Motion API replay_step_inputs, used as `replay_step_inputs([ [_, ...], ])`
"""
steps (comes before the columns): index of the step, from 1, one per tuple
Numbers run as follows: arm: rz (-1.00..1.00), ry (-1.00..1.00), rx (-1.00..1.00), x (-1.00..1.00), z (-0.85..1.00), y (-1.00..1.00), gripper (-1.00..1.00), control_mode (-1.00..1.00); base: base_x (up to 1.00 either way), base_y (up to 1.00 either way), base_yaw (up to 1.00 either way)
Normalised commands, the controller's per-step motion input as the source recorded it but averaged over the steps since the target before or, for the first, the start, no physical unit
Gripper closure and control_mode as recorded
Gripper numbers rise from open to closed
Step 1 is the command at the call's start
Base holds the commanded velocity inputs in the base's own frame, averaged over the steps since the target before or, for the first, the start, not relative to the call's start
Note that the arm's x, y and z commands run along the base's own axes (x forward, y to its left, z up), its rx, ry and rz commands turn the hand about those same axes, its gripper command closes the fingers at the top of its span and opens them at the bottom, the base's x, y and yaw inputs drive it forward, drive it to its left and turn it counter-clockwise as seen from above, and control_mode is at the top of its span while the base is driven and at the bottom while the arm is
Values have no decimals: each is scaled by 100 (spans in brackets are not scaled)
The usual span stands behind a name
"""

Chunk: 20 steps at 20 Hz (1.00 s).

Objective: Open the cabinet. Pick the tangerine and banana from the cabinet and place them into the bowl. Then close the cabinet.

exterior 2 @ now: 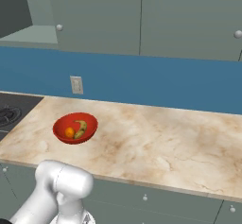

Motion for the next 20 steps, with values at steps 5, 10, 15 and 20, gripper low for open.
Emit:
replay_step_inputs([
  [5,-16,-1,0,73,-38,54,-100,-100,0,0,0],
  [10,-9,-6,-2,59,-12,77,-100,-100,0,0,0],
  [15,-9,-8,-1,48,13,44,-100,-100,0,0,0],
  [20,-12,0,0,40,17,-10,-100,-100,0,0,0],
])
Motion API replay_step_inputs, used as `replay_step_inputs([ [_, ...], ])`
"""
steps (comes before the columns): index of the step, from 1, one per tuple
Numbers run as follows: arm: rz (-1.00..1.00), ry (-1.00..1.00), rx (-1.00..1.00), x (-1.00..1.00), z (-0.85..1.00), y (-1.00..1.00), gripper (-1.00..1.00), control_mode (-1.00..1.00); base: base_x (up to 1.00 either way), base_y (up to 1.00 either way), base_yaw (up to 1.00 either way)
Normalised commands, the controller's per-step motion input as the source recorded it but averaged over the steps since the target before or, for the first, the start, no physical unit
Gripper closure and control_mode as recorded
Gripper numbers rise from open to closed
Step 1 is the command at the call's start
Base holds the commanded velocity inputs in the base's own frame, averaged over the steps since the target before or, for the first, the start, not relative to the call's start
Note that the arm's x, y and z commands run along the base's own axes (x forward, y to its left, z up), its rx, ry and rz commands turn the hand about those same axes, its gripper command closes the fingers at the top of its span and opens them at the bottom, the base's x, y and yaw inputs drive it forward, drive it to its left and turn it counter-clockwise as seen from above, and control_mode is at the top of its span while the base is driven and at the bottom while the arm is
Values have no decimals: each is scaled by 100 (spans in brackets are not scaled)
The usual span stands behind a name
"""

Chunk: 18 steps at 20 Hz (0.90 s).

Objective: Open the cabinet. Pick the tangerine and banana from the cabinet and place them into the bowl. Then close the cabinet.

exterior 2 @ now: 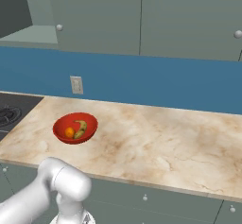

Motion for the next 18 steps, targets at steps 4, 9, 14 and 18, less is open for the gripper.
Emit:
replay_step_inputs([
  [4,-12,0,0,48,1,-22,-100,-100,0,0,0],
  [9,-12,0,0,38,4,-39,-100,-100,0,0,0],
  [14,-10,0,0,24,13,-53,-100,-100,0,0,0],
  [18,-8,3,0,28,25,-56,-100,-100,0,0,0],
])
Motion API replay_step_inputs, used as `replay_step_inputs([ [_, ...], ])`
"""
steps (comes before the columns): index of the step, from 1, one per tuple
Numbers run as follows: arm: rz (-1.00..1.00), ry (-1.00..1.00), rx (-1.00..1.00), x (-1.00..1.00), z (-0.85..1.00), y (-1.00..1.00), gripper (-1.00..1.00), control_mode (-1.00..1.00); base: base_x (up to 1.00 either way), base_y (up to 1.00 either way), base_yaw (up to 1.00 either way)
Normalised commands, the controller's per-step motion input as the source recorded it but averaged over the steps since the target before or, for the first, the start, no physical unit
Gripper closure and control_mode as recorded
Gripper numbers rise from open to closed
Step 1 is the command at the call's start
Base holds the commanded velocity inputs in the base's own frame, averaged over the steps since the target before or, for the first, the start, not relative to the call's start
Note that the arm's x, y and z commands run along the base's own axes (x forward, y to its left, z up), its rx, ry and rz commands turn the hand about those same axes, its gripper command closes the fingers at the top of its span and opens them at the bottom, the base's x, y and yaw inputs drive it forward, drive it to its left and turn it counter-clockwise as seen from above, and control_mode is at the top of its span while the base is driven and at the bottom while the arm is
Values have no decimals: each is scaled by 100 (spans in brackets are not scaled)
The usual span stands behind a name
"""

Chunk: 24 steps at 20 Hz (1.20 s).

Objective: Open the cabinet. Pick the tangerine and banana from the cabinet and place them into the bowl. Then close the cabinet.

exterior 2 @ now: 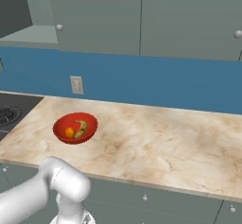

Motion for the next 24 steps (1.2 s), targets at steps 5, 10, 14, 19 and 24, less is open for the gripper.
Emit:
replay_step_inputs([
  [5,-7,1,0,33,19,-58,-100,-100,0,0,0],
  [10,-1,2,0,60,1,-60,-100,-100,0,0,0],
  [14,0,1,0,76,0,-64,-100,-100,0,0,0],
  [19,1,0,0,75,0,-60,-100,-100,0,0,0],
  [24,7,0,0,72,0,-64,-100,-100,0,0,0],
])
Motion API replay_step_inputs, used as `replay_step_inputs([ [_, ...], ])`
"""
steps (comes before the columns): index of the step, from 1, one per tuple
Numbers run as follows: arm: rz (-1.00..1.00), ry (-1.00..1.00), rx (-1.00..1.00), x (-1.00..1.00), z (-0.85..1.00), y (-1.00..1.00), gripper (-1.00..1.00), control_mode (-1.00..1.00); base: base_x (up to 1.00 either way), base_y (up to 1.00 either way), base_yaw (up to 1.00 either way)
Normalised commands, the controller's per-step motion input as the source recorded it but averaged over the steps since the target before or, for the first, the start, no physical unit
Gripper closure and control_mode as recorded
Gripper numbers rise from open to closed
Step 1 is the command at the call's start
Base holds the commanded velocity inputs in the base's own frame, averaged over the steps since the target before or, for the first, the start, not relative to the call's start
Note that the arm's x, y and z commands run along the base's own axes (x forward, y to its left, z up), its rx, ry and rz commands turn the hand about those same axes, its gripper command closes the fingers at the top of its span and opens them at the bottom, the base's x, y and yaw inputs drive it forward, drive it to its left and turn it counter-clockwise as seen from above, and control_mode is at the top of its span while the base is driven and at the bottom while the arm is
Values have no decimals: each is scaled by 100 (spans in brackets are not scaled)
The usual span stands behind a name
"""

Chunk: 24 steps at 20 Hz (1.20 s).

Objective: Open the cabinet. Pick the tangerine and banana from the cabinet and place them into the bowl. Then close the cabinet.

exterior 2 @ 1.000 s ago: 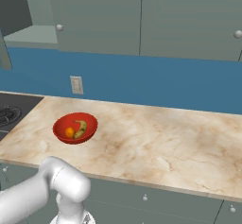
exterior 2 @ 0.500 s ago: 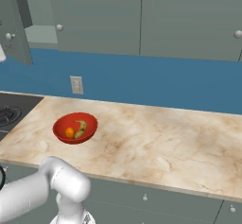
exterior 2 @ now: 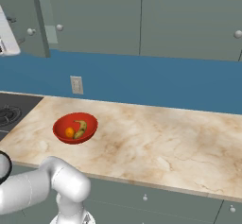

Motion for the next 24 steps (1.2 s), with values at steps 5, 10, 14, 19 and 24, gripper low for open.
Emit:
replay_step_inputs([
  [5,11,0,0,75,-1,-65,-100,-100,0,0,0],
  [10,13,0,1,68,0,-60,-100,-100,0,0,0],
  [14,14,0,0,50,0,-46,-100,-100,0,0,0],
  [19,12,0,0,11,0,-36,-100,-100,0,0,0],
  [24,7,0,0,-13,1,-29,-100,-100,0,0,0],
])
